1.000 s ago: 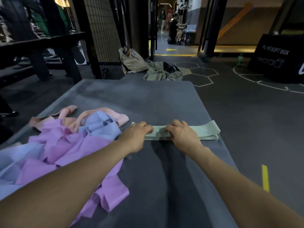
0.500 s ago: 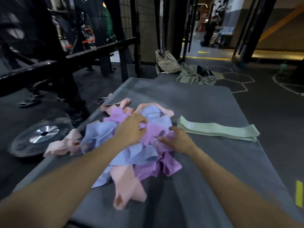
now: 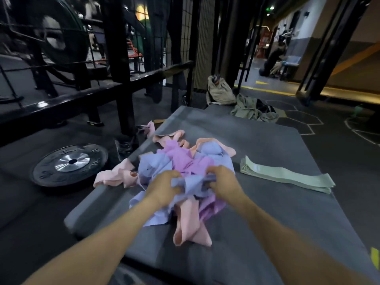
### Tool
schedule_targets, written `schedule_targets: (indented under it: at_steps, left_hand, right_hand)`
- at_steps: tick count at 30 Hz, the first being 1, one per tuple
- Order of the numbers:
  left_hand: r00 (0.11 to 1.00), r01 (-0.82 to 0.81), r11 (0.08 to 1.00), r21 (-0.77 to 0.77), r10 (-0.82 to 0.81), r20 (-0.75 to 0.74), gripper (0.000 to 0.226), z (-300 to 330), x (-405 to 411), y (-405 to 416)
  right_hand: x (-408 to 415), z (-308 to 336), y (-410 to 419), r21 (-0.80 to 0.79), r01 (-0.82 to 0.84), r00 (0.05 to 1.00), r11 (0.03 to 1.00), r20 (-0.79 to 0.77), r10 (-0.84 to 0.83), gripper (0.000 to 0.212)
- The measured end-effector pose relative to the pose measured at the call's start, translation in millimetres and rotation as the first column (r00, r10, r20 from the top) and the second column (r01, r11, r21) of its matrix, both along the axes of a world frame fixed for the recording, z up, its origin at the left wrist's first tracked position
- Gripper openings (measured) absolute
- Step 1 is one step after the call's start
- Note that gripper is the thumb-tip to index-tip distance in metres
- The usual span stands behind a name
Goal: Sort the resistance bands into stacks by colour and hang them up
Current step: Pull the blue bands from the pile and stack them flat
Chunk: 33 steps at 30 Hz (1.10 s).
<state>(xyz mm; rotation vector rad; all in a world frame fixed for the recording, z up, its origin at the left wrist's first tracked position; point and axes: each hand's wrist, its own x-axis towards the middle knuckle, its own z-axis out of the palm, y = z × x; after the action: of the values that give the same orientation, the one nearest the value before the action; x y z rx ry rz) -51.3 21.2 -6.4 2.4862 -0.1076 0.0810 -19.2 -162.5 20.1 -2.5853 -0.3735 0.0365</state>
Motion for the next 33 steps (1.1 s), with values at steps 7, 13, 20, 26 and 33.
schedule_targets:
  at_steps: [7, 13, 20, 26, 33]
  left_hand:
    - [0.972, -0.065, 0.898, -0.435, 0.155, 0.176, 0.01, 85.7, 15.0, 20.5]
    - [0.964, -0.18, 0.861, -0.476, 0.25, 0.088, 0.023, 68.2, 6.9, 46.4]
    - [0.983, -0.122, 0.991, -0.048, 0.114, -0.142, 0.098, 9.6, -1.9, 73.4]
    - [0.991, 0.118, 0.98, 0.159, -0.108, -0.074, 0.073, -15.4, 8.5, 60.6]
    - [0.987, 0.16, 0.986, 0.044, -0.16, -0.015, 0.038, -34.9, 23.9, 80.8]
  right_hand:
    - [27.6, 101.3, 26.6, 0.114, -0.06, 0.948, 0.992, 0.319, 0.021, 0.014]
    - [37.6, 78.9, 61.0, 0.075, -0.166, 0.935, 0.983, 0.329, 0.132, 0.024]
    - [27.5, 27.3, 56.6, -0.033, -0.256, 0.966, 0.966, -0.054, 0.254, 0.031]
    - [73.5, 22.6, 64.6, 0.016, -0.054, 0.984, 0.998, 0.173, 0.051, 0.02]
    - [110.4, -17.0, 102.7, -0.012, -0.052, 0.997, 0.999, -0.053, 0.051, 0.062]
